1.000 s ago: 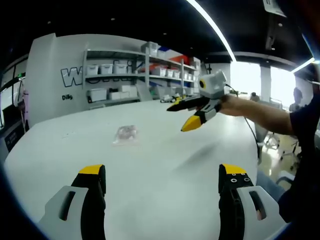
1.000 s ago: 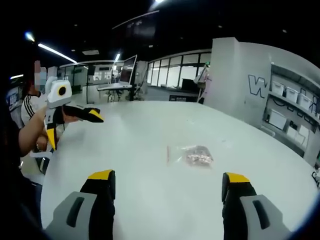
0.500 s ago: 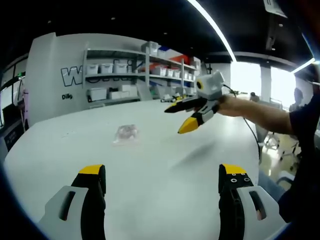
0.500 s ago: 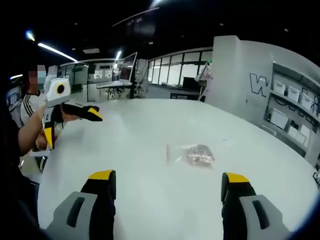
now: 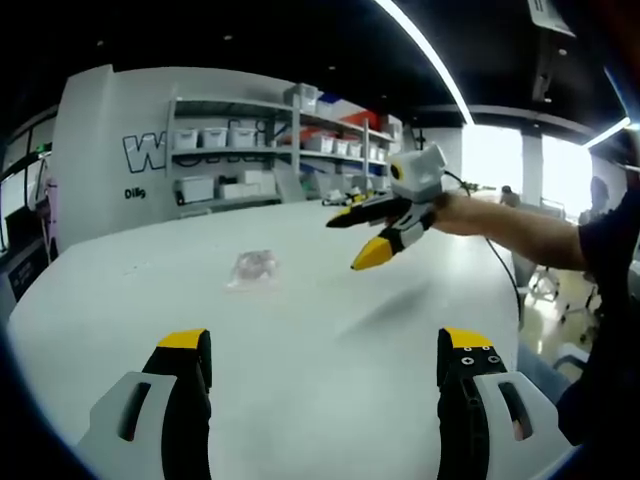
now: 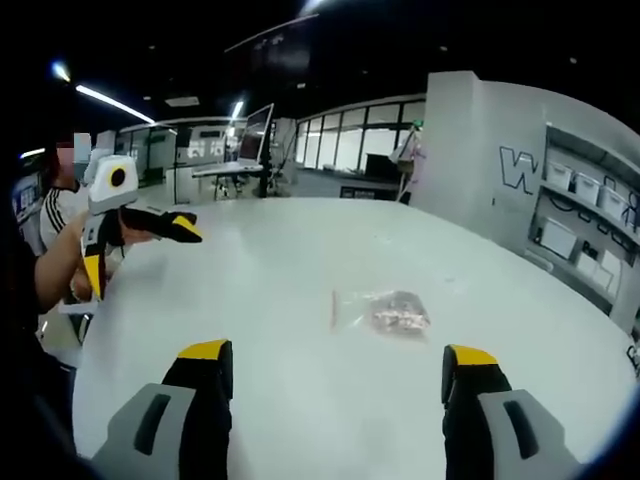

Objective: Open the resealable bag by pulling the two sides of the seal apart until the entire bag opening is separated and visibly accessible.

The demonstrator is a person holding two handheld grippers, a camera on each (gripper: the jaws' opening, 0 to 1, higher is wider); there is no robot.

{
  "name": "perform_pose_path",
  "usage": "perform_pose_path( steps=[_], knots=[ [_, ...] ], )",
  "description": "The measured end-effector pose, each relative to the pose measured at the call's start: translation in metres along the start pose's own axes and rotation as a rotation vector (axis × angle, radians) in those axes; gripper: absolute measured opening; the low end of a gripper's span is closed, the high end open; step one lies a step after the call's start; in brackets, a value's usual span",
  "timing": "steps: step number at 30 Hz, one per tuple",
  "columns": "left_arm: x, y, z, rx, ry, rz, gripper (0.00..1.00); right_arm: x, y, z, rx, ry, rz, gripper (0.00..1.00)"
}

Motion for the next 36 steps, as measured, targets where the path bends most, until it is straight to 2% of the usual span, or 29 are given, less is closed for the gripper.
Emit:
perform_pose_path(
  steps=[36],
  knots=[
    [-0.009,0.006,0.000,0.001,0.005,-0.019,0.92,-0.015,0.000,0.006,0.006,-0.017,-0.011,0.86]
  ],
)
Point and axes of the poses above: the point that each gripper's makers call its tool centre point, and the gripper's own axes: x roughly backward along the fingers, z roughly to its right, y roughly out of its underside, the point moved 8 cm from there along x, roughly backward along the fingers, and after that the axes turned 12 degrees about -x, right-handed, at the moved point
